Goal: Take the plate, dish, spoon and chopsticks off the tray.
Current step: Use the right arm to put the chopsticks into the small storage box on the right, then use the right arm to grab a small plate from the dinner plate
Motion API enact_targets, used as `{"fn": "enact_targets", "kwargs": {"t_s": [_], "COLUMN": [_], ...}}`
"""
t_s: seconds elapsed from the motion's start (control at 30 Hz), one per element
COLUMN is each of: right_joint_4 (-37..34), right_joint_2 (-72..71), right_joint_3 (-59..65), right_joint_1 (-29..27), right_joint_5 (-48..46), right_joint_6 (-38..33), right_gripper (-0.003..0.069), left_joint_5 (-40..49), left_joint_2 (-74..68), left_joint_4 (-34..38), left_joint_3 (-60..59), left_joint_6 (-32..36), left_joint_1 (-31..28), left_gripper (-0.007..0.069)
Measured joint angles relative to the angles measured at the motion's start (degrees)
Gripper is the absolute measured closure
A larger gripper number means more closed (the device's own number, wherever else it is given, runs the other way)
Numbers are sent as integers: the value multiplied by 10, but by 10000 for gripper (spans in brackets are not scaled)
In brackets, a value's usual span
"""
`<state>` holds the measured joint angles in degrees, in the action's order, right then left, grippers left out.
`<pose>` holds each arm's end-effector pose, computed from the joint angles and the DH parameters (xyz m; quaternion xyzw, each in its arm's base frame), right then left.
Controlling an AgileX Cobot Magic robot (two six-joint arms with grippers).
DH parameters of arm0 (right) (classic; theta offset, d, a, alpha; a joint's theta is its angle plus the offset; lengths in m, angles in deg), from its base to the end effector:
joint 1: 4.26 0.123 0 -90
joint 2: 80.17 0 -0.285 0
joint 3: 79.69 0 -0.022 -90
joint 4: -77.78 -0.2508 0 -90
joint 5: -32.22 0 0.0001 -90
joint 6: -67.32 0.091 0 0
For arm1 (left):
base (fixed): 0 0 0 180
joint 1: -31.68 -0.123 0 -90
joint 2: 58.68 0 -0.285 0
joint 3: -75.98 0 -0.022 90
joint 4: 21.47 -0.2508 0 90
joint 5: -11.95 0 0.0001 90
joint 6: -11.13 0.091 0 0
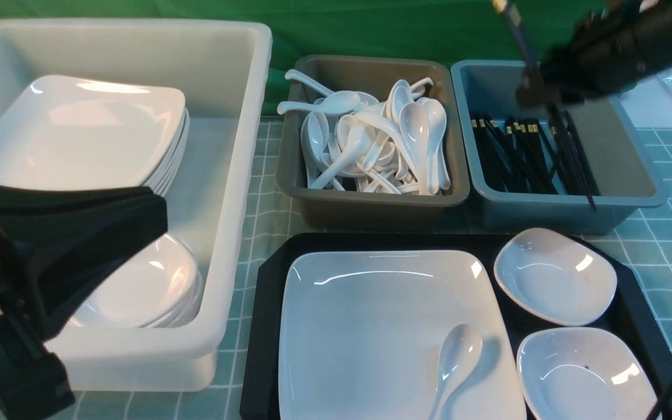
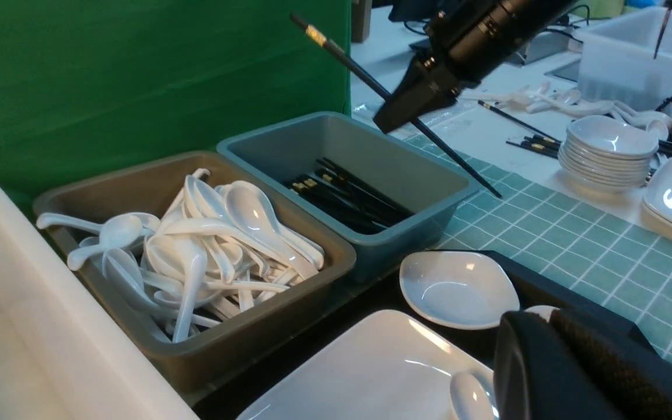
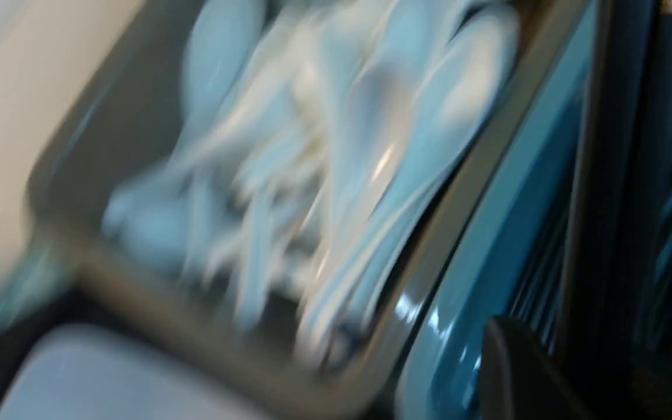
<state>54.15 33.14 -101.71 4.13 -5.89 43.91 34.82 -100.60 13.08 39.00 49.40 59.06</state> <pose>0.4264 0.0857 0.3480 -0.1543 0.8762 0.1269 0.4386 0.0952 -0.0720 0.3708 0.2844 0.6982 -0.2038 0.6246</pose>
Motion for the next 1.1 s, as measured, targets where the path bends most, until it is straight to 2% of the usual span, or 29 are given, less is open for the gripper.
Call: {"fn": "enact_targets", "kwargs": {"t_s": [0.2, 0.33, 0.4, 0.43, 0.5, 0.57, 0.63, 0.77, 0.8, 0.97, 1.1], "right_joint_4": [5, 34, 85, 107, 130, 139, 153, 221, 230, 295, 316], "right_joint_2": [156, 208, 223, 224, 219, 197, 159, 61, 43, -66, -160], "right_joint_3": [-157, -199, -203, -204, -205, -205, -205, -173, -154, 16, 183], "right_joint_1": [-38, -46, -47, -47, -47, -47, -41, 5, 18, 107, 191], "right_joint_5": [37, 27, -2, -20, -53, -92, -147, -266, -266, -265, -259], "right_joint_6": [93, 150, 185, 196, 198, 184, 164, 124, 121, 109, 104], "right_gripper": [540, 524, 438, 350, 216, 137, 162, 368, 387, 407, 407], "left_joint_5": [6, 17, 23, 26, 27, 27, 27, 36, 37, 52, 57], "left_joint_2": [0, 0, 0, 0, 0, 0, 0, 0, 0, 0, 0], "left_joint_4": [0, 0, 0, 0, 0, 0, -1, -11, -13, -22, -32], "left_joint_3": [0, 0, 0, 0, 0, 0, 0, 0, 0, 0, 0], "left_joint_6": [1, 1, 1, 1, 1, 1, 1, 1, 1, 1, 3], "left_joint_1": [0, 0, 0, 0, 0, 0, 0, 0, 0, 0, 0], "left_gripper": [607, 607, 607, 607, 607, 607, 607, 607, 607, 607, 607]}}
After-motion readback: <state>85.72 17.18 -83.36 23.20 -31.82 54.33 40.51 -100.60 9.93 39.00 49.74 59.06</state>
